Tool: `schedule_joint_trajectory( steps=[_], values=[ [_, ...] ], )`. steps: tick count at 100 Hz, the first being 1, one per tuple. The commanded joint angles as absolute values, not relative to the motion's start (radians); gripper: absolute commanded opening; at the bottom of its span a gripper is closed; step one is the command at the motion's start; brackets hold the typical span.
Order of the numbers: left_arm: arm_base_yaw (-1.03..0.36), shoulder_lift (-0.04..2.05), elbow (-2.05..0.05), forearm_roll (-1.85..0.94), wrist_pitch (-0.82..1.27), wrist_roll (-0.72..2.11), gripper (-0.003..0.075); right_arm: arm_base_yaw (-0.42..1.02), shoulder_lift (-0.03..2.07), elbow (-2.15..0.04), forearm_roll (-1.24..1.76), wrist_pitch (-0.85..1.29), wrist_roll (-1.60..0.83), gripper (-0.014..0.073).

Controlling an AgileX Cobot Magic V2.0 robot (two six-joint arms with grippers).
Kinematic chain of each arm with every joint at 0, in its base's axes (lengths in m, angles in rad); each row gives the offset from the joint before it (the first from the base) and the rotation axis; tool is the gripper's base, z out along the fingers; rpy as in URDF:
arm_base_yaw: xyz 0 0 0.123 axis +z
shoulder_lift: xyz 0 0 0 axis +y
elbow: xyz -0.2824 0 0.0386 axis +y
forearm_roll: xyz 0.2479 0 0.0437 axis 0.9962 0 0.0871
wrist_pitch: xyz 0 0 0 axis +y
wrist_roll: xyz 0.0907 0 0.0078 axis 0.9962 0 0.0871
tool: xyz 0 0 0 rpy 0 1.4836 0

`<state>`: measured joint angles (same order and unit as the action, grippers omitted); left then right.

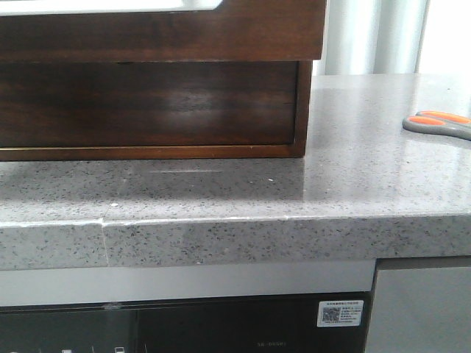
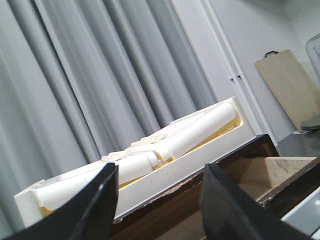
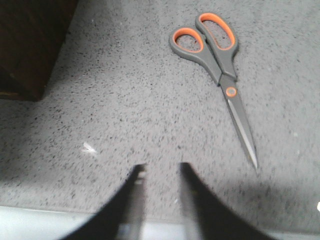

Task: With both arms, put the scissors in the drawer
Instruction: 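Lower the right gripper over the grey-and-orange scissors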

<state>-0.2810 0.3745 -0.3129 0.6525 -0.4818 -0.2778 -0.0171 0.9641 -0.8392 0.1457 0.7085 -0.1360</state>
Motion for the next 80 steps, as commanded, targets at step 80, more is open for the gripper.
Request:
schedule_joint_trajectory(
  steps=[80],
  values=[
    [-0.281,0.291,-0.347,0.613,-0.408,-0.289,0.0319,-0.016,1.633,-1.433,-0.103,1.039,-0.149,0.0374]
  ],
)
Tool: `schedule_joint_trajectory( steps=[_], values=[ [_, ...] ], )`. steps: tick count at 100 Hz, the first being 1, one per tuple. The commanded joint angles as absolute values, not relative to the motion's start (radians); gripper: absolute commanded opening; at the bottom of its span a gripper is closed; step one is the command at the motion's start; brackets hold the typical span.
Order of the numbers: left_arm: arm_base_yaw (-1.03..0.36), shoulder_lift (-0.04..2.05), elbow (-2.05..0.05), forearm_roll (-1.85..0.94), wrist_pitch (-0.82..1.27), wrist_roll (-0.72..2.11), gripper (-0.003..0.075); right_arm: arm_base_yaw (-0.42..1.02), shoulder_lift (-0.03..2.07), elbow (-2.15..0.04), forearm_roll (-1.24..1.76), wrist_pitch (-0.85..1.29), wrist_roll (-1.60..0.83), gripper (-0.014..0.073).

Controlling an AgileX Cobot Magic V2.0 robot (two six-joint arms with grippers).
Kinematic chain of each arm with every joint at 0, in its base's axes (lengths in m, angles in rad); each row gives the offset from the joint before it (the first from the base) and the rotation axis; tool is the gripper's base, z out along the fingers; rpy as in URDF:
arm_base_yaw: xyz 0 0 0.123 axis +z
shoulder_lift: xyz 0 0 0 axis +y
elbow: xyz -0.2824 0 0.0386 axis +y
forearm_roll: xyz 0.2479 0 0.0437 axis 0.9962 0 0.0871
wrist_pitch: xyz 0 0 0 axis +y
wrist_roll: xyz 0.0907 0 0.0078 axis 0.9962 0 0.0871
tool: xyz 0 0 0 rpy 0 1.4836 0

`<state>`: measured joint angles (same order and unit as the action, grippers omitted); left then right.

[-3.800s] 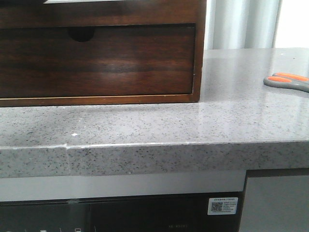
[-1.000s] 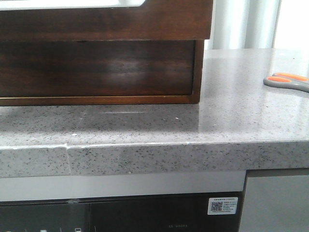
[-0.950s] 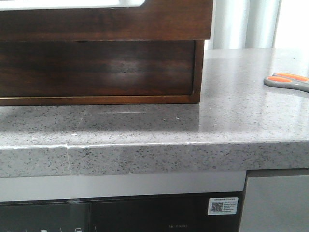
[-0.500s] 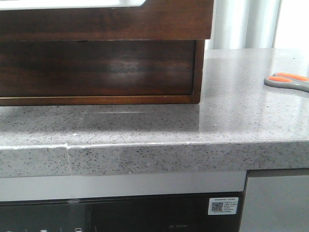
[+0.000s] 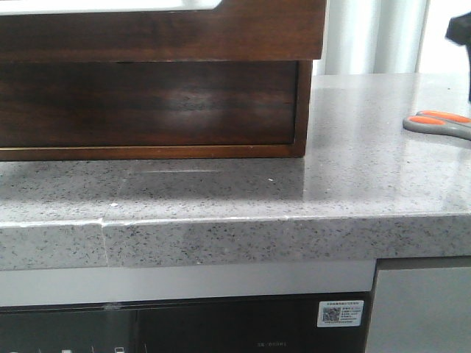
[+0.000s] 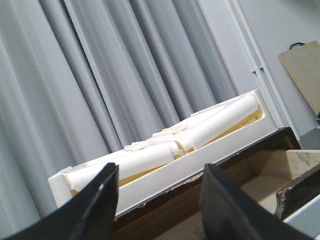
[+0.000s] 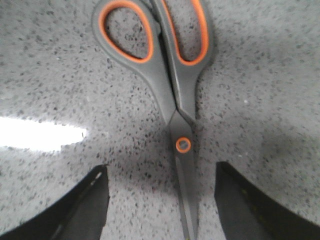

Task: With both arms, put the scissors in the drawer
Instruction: 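Lower the right gripper over the grey-and-orange scissors, then close the right gripper on the scissors near the pivot and lift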

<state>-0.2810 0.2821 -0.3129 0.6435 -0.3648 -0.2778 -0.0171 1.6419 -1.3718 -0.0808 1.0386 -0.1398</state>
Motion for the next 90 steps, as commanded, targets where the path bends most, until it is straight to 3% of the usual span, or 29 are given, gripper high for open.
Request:
schedule_joint_trajectory(
  steps=[1,90],
  values=[
    [-0.281,0.291,-0.347,0.613,-0.408,-0.289,0.0319,-0.016,1.635,-1.437,-0.105,1.039,-0.149,0.0374],
    [-0.281,0.291,-0.347,0.613,-0.408,-0.289,0.0319,-0.062,1.774,-1.511,-0.040,1.076,-0.159,0.0374]
  ],
)
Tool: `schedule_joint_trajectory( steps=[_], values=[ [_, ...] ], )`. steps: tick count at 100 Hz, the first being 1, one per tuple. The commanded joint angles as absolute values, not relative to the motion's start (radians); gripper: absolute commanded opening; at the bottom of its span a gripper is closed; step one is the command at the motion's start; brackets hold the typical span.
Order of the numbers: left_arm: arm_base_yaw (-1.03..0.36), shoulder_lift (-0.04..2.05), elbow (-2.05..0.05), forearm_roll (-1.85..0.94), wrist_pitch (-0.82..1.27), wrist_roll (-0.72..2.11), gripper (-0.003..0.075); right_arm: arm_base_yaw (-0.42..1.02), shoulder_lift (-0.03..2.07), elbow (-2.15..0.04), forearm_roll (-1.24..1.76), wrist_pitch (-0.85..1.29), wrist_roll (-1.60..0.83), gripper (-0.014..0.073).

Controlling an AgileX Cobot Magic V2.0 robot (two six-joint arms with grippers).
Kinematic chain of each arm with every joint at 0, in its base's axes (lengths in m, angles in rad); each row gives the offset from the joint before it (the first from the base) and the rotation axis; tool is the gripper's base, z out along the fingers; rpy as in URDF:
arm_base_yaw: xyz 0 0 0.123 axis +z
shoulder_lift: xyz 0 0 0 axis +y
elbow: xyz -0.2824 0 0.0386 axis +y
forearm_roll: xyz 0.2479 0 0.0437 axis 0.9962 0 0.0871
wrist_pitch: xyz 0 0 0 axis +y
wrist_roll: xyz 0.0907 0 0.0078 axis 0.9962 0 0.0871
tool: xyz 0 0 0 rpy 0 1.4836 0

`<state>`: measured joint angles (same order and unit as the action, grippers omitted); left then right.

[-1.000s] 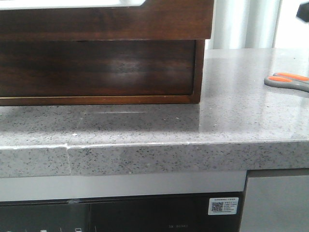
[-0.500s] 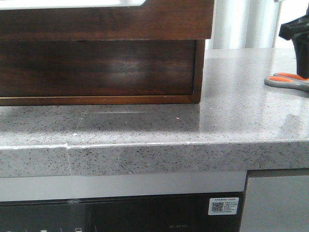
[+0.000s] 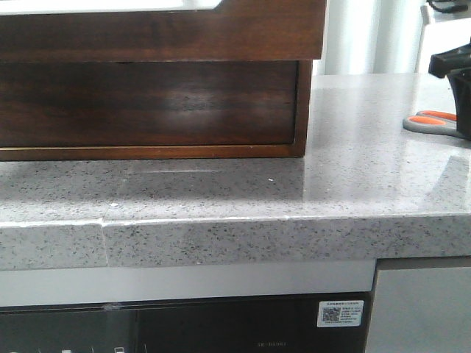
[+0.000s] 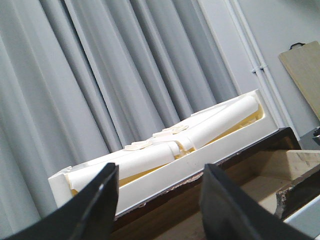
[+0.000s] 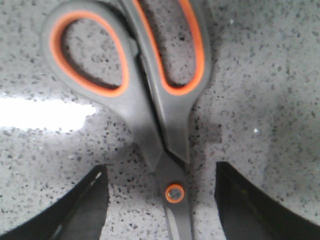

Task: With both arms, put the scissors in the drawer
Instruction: 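Close the right gripper on the scissors near the pivot and lift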

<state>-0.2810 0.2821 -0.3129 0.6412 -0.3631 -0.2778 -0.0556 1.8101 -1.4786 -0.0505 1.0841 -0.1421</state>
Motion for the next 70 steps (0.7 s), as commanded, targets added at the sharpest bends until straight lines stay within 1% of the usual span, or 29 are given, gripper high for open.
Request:
schedule_joint_trajectory(
  steps=[1,18,25,55,70],
  values=[
    [-0.281,0.291,-0.347,0.613,-0.408,-0.289,0.0319,-0.062,1.777,-1.511,-0.037,1.076,-0.160,0.0374],
    [-0.281,0.291,-0.347,0.613,-0.408,-0.289,0.0319,-0.062,1.792,-1.511,-0.035,1.080,-0.161,0.0371],
    [-0.281,0.291,-0.347,0.613,-0.408,-0.289,0.0319,-0.062,1.796,-1.511,-0.035,1.080,-0.161,0.0348],
    [-0.281,0.291,-0.347,0.613,-0.408,-0.289,0.0319,-0.062,1.796,-1.511,-0.035,1.080,-0.168,0.0183],
    [-0.281,0.291,-0.347,0.613,-0.408,-0.289,0.0319,-0.062,1.796,-1.511,-0.035,1.086,-0.168,0.0055]
  ],
)
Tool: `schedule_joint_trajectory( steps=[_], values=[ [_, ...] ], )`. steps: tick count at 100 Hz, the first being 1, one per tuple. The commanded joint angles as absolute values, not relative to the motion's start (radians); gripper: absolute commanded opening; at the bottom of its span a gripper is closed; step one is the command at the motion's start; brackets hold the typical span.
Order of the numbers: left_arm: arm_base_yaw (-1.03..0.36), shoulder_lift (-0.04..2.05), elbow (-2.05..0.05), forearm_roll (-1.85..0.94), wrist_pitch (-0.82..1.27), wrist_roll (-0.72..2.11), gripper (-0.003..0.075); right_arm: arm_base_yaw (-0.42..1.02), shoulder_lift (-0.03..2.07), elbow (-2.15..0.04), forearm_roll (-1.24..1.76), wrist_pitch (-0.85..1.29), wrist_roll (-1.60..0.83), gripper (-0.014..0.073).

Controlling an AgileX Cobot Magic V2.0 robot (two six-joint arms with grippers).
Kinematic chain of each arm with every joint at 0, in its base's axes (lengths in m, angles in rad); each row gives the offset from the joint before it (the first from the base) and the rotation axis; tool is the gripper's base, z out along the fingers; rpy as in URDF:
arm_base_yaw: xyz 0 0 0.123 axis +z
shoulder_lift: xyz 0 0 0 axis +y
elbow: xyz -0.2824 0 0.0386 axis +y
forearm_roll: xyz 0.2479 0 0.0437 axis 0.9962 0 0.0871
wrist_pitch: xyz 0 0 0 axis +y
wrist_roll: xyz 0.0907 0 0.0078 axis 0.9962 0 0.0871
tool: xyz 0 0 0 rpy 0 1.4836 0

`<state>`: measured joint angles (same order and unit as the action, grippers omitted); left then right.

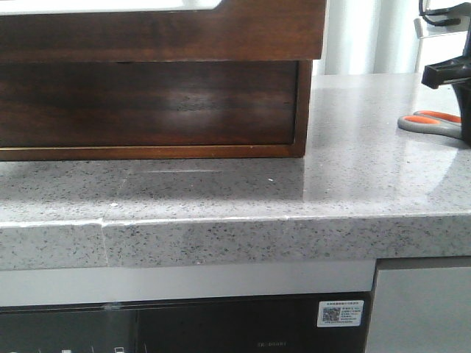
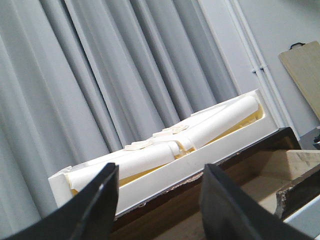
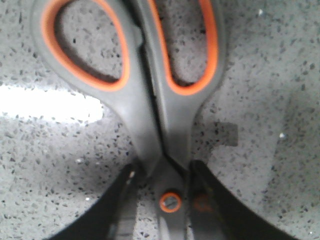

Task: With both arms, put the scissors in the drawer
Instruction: 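Close the right gripper on the scissors near the pivot and lift, then carry the scissors with the right gripper over the open drawer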

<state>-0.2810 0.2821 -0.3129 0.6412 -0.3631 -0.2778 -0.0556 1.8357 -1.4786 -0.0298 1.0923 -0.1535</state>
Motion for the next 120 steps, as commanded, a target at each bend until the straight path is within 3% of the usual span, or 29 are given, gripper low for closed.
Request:
schedule_joint_trajectory(
  steps=[1,16,28,65,120],
  values=[
    [-0.281,0.291,-0.347,0.613,-0.408,-0.289,0.0319,-0.062,1.796,-1.511,-0.035,1.086,-0.168,0.0042],
    [-0.281,0.291,-0.347,0.613,-0.408,-0.289,0.0319,-0.062,1.796,-1.511,-0.035,1.087,-0.168,-0.0062],
    [-0.281,0.291,-0.347,0.613,-0.408,-0.289,0.0319,-0.062,1.798,-1.511,-0.035,1.087,-0.168,-0.0098],
    [-0.281,0.291,-0.347,0.613,-0.408,-0.289,0.0319,-0.062,1.778,-1.511,-0.035,1.078,-0.168,-0.0098],
    [-0.281,0.291,-0.347,0.613,-0.401,-0.289,0.0319,-0.033,1.522,-1.511,-0.007,1.065,-0.251,-0.0098]
  ],
)
